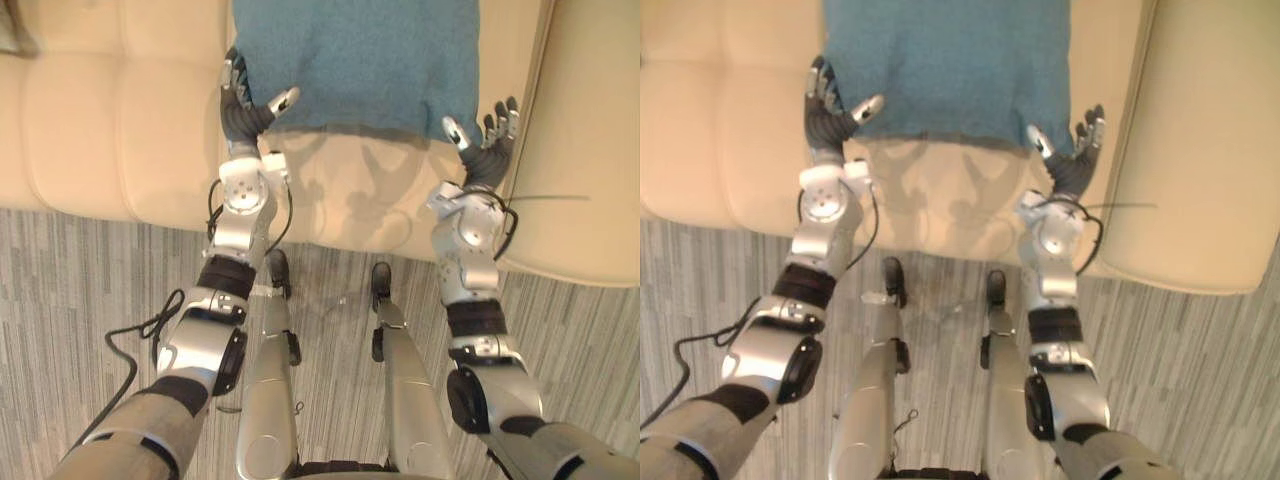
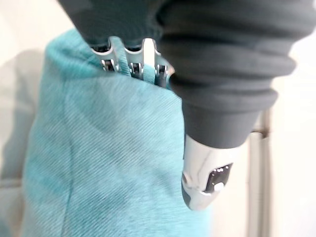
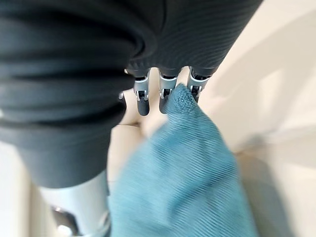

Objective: Pick up cushions and gather them together orderly.

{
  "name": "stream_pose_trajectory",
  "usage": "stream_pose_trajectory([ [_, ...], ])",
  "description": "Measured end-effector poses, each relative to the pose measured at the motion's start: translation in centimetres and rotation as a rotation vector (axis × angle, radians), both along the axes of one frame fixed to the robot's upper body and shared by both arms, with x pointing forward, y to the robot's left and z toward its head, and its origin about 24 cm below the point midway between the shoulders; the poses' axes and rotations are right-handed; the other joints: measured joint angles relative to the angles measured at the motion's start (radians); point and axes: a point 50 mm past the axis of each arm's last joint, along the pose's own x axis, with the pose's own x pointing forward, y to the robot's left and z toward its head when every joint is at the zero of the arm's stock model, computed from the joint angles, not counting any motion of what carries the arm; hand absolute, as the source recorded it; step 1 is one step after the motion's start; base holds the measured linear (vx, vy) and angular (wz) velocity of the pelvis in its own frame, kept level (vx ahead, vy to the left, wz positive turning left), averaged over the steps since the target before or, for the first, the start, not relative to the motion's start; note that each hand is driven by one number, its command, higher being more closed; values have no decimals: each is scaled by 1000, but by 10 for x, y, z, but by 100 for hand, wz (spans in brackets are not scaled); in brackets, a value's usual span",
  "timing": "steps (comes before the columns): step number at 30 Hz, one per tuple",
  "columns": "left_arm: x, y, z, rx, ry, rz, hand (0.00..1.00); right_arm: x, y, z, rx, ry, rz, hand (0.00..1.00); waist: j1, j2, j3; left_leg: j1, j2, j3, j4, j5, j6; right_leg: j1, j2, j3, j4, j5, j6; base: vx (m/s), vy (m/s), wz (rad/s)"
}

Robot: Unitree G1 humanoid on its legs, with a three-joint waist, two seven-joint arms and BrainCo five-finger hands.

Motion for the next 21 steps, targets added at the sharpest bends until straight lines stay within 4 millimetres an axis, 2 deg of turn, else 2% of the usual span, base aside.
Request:
stream_pose_trajectory([
  [2, -15, 7, -30, -9, 31, -5, 0, -22, -10, -24, -32, 23, -35, 0, 3, -16, -10, 56, 0, -4, 11, -21, -6, 55, -2, -9, 20, -30, -4, 28, -126, 9],
  [3, -20, 8, -39, -16, 46, -10, 0, -26, -10, -31, -40, 44, -38, 0, 3, -24, -15, 67, 0, -5, 21, -32, -6, 67, -2, -10, 25, -39, -5, 34, -129, 10],
  [5, -37, 10, -81, -35, 141, -27, 0, -42, -14, -66, -49, 151, -25, 0, 8, -48, -47, 101, -1, -8, 53, -72, -12, 114, -5, -15, 37, -65, -12, 86, -123, 11],
  [6, -53, 10, -118, -64, 248, -44, 0, -57, -16, -96, -53, 251, -5, 0, 9, -58, -85, 128, -2, -16, 69, -94, -12, 150, -8, -24, 41, -84, -14, 130, -90, 16],
  [7, -61, 10, -134, -76, 296, -48, 0, -64, -17, -108, -58, 294, 4, 0, 9, -62, -98, 142, -2, -20, 75, -102, -15, 169, -9, -29, 42, -92, -15, 159, -72, 20],
  [8, -76, 9, -159, -93, 377, -60, 0, -78, -20, -128, -64, 370, 21, 0, 11, -64, -122, 170, -3, -22, 82, -119, -12, 202, -12, -35, 42, -105, -14, 108, -40, 12],
  [10, -96, 10, -188, -103, 472, -70, 0, -92, -21, -156, -62, 478, 54, 0, 13, -69, -162, 200, -4, -22, 90, -137, -18, 236, -13, -39, 36, -119, -17, 104, -31, 5],
  [12, -125, 12, -228, -115, 628, -74, 0, -113, -19, -205, -20, 683, 103, 0, 16, -68, -210, 267, -4, -21, 90, -164, -19, 312, -11, -47, 19, -139, -20, 143, -22, 2],
  [13, -133, 13, -239, -112, 675, -72, 0, -120, -17, -218, -3, 740, 118, 0, 17, -66, -223, 283, -3, -22, 91, -169, -21, 331, -11, -49, 15, -143, -21, 153, -14, 4],
  [15, -162, 20, -281, -126, 876, -46, 0, -149, -9, -262, 64, 947, 166, 0, 18, -57, -278, 331, -1, -22, 90, -182, -29, 389, -11, -58, -6, -150, -22, 113, -11, 5],
  [16, -170, 22, -290, -132, 924, -34, 0, -156, -8, -271, 81, 994, 174, 0, 18, -54, -286, 345, 0, -22, 89, -184, -31, 399, -11, -60, -12, -152, -21, 76, -5, 3],
  [17, -185, 24, -307, -141, 1019, -25, 0, -169, -4, -288, 113, 1079, 189, 0, 18, -49, -305, 366, 0, -22, 87, -191, -32, 428, -11, -64, -26, -154, -21, 54, 0, 2],
  [18, -191, 25, -313, -141, 1054, -21, 0, -174, -3, -294, 125, 1112, 194, 0, 18, -48, -310, 376, -1, -22, 86, -193, -32, 440, -11, -65, -31, -154, -21, 80, 2, 3],
  [19, -207, 29, -328, -130, 1151, -8, 0, -189, -1, -309, 147, 1209, 206, 0, 17, -45, -327, 397, -1, -22, 84, -201, -33, 469, -10, -68, -50, -154, -20, 56, 5, 1],
  [21, -231, 34, -345, -127, 1265, 12, 0, -211, 1, -327, 190, 1329, 205, 0, 17, -43, -351, 437, -3, -22, 67, -207, -33, 516, -10, -71, -81, -152, -18, 73, 10, 2],
])
